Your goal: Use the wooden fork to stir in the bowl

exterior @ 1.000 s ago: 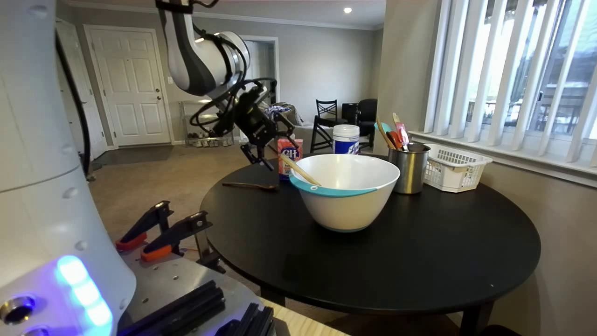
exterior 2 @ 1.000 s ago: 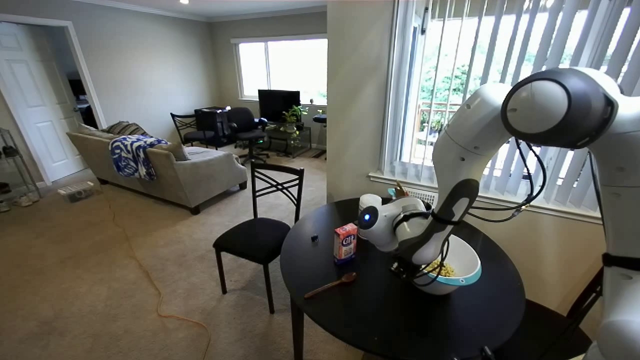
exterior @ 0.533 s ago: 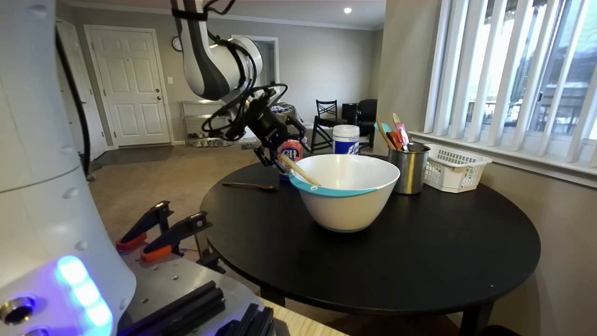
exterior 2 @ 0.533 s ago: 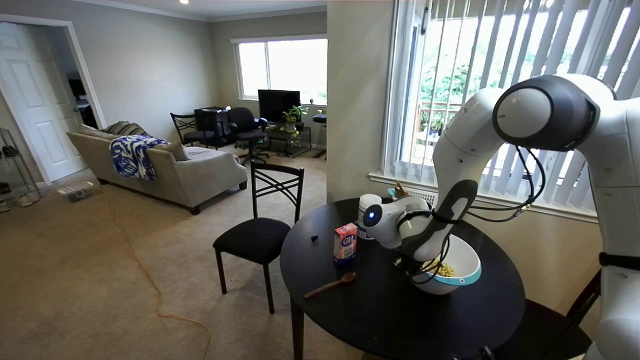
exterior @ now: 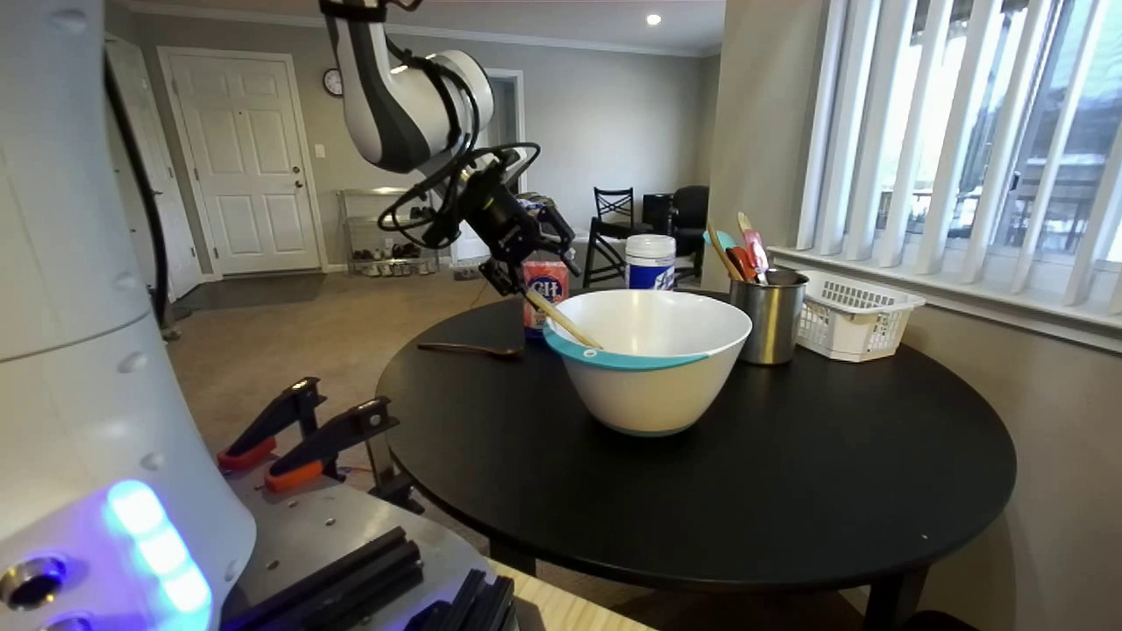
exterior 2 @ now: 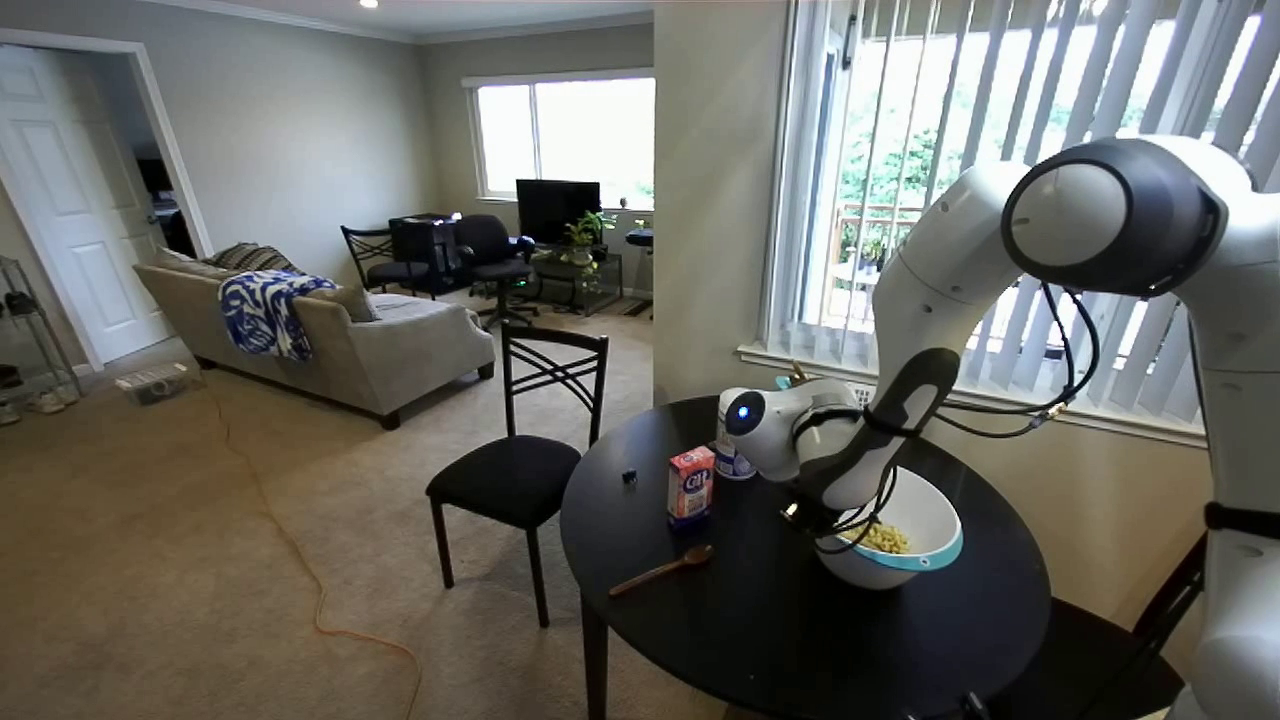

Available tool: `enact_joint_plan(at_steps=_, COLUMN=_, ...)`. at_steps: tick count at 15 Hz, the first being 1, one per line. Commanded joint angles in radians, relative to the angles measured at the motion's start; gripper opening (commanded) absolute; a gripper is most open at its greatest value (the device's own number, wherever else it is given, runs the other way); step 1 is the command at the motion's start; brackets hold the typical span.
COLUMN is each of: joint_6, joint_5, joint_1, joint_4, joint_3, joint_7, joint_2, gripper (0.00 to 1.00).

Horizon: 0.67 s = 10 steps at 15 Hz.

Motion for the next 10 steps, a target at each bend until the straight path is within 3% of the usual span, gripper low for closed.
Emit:
enact_joint_plan(at_steps=1, joint_6=0.001, joint_5=0.028, joint_1=-0.003, joint_4=-0.034, joint_3=0.014, joint_7=0.011, joint_2=-0.048, gripper=0.54)
enact_joint_plan(at_steps=4, joint_6=0.006, joint_5=0.047, joint_1=-0.003, joint_4=-0.036, joint_3=0.017, joint_7=0.004, joint_2=-0.048, gripper=0.35)
enact_joint_plan(at_steps=5, joint_6=0.011, joint_5=0.056, joint_1=-0.004, joint_4=-0.037, joint_3=0.021, joint_7=-0.006, joint_2=-0.046, gripper=0.43)
enact_joint_plan(at_steps=6, joint_6=0.014, joint_5=0.055, joint_1=-0.002, joint_4=-0.039, joint_3=0.023, joint_7=-0.008, joint_2=-0.046, gripper=0.72)
enact_joint_plan(at_steps=8, joint_6=0.014, joint_5=0.055, joint_1=0.001, joint_4=-0.044, joint_3=0.030, joint_7=-0.015, joint_2=-0.046, gripper=0.70)
enact_joint_plan(at_steps=10, joint_6=0.016, joint_5=0.054, joint_1=0.001, joint_4=-0.051, joint_3=0.036, joint_7=-0.021, joint_2=-0.048, gripper=0.81)
